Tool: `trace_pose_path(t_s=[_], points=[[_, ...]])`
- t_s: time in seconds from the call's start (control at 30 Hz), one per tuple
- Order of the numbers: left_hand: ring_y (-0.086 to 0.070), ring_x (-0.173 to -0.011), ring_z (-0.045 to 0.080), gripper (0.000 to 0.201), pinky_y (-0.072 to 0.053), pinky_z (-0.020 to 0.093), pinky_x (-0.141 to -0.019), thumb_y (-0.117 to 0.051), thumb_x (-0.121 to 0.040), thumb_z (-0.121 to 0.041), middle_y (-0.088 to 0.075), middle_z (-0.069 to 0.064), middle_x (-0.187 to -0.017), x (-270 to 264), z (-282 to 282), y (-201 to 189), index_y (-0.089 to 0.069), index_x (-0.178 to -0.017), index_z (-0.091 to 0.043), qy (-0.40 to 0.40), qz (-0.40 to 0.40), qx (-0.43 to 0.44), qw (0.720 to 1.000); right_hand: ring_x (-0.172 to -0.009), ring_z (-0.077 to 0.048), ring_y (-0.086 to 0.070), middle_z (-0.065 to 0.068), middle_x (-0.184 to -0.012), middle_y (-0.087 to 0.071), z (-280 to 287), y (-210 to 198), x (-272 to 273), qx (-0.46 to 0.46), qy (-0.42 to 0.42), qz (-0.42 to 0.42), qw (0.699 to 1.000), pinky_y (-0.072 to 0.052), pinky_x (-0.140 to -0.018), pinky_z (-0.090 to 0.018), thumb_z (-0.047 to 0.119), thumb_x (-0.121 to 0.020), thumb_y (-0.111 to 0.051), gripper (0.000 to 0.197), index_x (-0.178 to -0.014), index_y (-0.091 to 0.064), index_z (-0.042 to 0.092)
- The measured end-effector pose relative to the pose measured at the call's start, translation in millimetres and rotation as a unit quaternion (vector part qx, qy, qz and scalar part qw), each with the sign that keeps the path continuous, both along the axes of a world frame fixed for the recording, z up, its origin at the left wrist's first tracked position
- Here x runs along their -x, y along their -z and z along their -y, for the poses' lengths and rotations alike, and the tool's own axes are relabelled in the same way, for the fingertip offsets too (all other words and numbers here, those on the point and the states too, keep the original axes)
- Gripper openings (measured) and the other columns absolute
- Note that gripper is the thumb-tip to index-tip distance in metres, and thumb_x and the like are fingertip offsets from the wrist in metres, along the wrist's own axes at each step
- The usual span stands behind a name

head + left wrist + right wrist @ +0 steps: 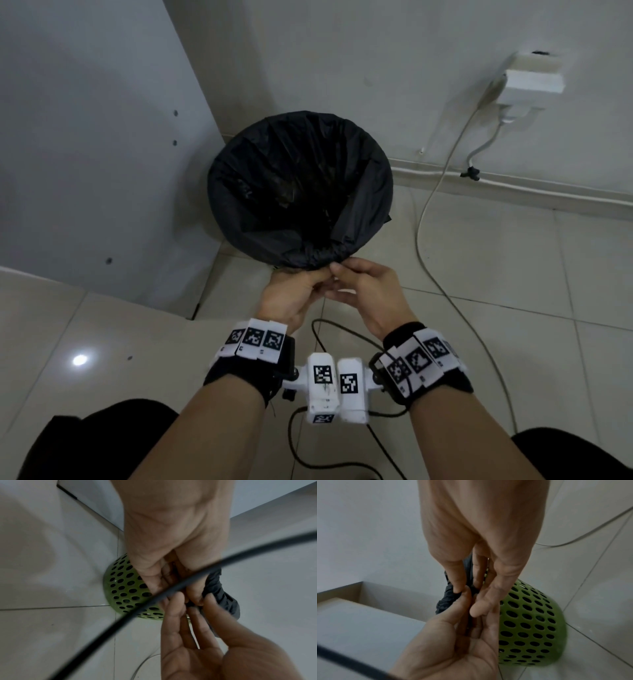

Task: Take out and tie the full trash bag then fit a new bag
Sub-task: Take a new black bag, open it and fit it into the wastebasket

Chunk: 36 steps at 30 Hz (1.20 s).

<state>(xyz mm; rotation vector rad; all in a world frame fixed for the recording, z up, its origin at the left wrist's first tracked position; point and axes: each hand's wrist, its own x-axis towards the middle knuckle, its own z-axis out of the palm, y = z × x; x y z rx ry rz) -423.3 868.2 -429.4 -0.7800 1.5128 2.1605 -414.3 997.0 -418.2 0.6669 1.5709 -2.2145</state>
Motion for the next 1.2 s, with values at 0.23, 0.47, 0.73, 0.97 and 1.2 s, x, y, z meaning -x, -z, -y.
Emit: trace_pose_path(t_s=[0.23,0.47,0.73,0.97,1.2], points=[[-0.062,-0.117,0.038,0.060,-0.049,0.052,-0.102,-0.062,-0.087,-0.049,-0.067,0.027,-0.120,0,14,-8,-0.067,-0.119,0.002,0.009,0.054,-0.118,0.992,-0.063,-0.018,-0.063,-0.005,-0.066,-0.069,0,16,5,-0.175,-0.005,-0.081,0.981,-0.058,-0.065,-0.043,0.009,-0.085,-0.073,0.008,-0.077,-0.076,0.006],[-0.072,-0.087,0.031,0.043,-0.060,0.049,-0.082,-0.071,-0.087,-0.034,-0.072,0.021,-0.100,8,17,-10,-0.068,-0.114,-0.001,-0.001,0.085,-0.035,0.996,-0.076,-0.025,-0.063,-0.021,-0.092,-0.068,13,17,2,0.028,0.088,0.028,0.995,-0.054,-0.064,-0.028,-0.006,-0.088,-0.063,0.012,-0.098,-0.069,-0.009],[-0.071,-0.062,0.020,0.036,-0.060,0.040,-0.062,-0.069,-0.089,-0.036,-0.073,0.012,-0.079,14,18,-18,-0.069,-0.115,-0.011,0.026,0.095,-0.023,0.995,-0.087,-0.028,-0.067,-0.017,-0.103,-0.074,3,-12,18,0.102,0.050,0.070,0.991,-0.055,-0.079,-0.033,0.027,-0.084,-0.077,0.041,-0.112,-0.070,-0.002],[-0.073,-0.064,0.025,0.037,-0.060,0.041,-0.061,-0.066,-0.091,-0.037,-0.074,0.020,-0.105,7,21,-22,-0.067,-0.118,-0.012,0.070,0.103,0.016,0.992,-0.060,-0.025,-0.063,-0.020,-0.088,-0.072,15,-3,27,-0.006,0.082,0.112,0.990,-0.051,-0.052,-0.028,0.007,-0.089,-0.063,0.024,-0.109,-0.066,-0.006],[-0.069,-0.063,0.030,0.037,-0.062,0.045,-0.062,-0.061,-0.095,-0.036,-0.071,0.015,-0.085,17,32,-28,-0.061,-0.119,-0.009,0.075,0.091,0.051,0.992,-0.070,-0.021,-0.071,-0.013,-0.089,-0.077,25,-8,13,0.159,0.018,0.160,0.974,-0.060,-0.063,-0.028,0.031,-0.093,-0.066,0.030,-0.105,-0.072,0.004]])
